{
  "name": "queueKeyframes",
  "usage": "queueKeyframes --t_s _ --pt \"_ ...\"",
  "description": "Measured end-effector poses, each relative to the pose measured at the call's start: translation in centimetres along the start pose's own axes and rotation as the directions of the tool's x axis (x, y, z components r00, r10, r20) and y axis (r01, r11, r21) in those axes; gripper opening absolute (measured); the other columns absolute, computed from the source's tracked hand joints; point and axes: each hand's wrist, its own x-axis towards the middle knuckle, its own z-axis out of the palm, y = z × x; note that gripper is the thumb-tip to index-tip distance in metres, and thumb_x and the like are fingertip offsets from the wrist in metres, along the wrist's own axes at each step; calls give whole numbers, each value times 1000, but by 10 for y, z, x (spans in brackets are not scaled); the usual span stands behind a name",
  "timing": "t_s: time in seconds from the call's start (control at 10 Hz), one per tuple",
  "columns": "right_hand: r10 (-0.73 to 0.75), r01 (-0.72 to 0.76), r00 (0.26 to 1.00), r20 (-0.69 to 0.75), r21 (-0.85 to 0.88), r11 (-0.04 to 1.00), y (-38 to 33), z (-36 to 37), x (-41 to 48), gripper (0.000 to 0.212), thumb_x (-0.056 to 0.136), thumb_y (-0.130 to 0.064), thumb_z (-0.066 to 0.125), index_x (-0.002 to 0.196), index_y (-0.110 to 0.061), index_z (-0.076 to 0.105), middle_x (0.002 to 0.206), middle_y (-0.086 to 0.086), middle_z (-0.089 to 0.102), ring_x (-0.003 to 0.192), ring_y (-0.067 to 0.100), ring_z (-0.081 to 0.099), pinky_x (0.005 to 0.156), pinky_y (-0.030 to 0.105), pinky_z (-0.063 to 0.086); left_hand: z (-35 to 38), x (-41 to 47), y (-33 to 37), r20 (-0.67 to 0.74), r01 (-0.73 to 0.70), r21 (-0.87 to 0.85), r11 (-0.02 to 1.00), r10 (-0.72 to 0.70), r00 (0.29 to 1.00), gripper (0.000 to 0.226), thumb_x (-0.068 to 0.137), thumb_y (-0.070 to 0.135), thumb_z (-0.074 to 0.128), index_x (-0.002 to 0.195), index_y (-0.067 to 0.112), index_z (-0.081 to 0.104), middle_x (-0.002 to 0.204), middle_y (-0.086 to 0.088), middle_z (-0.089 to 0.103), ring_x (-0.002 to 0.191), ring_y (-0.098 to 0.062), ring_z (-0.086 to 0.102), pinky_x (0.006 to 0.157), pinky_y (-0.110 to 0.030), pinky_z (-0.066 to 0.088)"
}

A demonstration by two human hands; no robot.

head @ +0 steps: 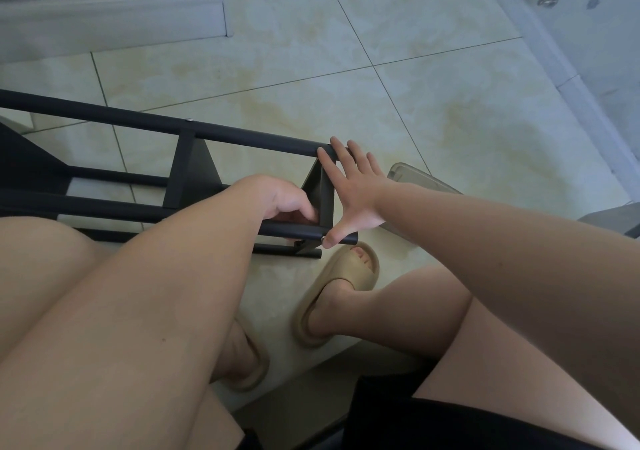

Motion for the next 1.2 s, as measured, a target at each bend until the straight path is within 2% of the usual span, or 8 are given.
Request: queueKeyframes --t_s 0.2,0.3,0.5,0.7,0.8,0.9,1.1,1.2 --pt "0 0 1000 2 2 1000 1 1 1 162 48 -88 72 153 -24 -33 161 7 -38 149 36 -32 123 57 -7 1 2 1 41 19 -92 996 -15 999 30 93 6 59 120 2 71 126 -21 67 118 -34 65 105 -46 50" --pt "2 -2 1000 6 4 1000 2 2 2 162 47 -89 71 152 -25 -34 160 6 -39 149 35 -32 123 57 -8 2 2 1 31 15 -105 994 -12 999 32 94 3 56 123 1 69 127 -23 66 117 -36 65 105 -47 50" --pt "1 -1 1000 3 2 1000 2 1 1 161 49 -88 72 153 -24 -33 160 7 -38 149 36 -32 123 57 -8 2 0 1 51 -18 -100 995 23 998 34 93 6 55 123 -2 67 107 -21 68 93 -33 63 106 -47 49" --pt "0 0 1000 3 1 1000 1 1 1 161 49 -88 72 154 -24 -32 161 7 -37 149 36 -31 123 58 -7 3 4 0 -20 -1 -104 995 -1 1000 29 91 16 64 116 4 71 112 -16 73 106 -34 70 101 -49 53" --pt "2 -2 1000 4 1 1000 0 1 1 161 49 -88 72 153 -24 -33 161 7 -38 149 36 -31 123 58 -6 2 6 -2 -5 51 -124 991 -52 999 20 90 15 67 105 4 73 100 -13 75 94 -29 72 91 -43 59" --pt "4 -4 1000 5 -5 1000 0 2 1 161 49 -88 72 153 -24 -33 161 7 -38 149 36 -31 123 58 -6 -2 7 -5 47 52 -166 985 -44 998 21 92 11 66 110 4 73 101 -15 72 91 -29 69 91 -40 58" --pt "2 -2 1000 8 2 1000 1 0 1 161 49 -88 73 154 -24 -32 161 7 -38 149 36 -32 123 58 -6 -3 6 -4 93 -8 -176 984 25 995 24 90 13 59 109 8 73 104 -13 70 96 -31 63 103 -45 49" --pt "1 -1 1000 7 4 1000 1 0 1 161 50 -87 73 154 -23 -32 161 7 -38 149 36 -32 124 58 -5 -1 9 -4 44 10 -159 987 -3 999 26 90 16 63 112 6 73 107 -13 73 95 -30 66 103 -46 51"
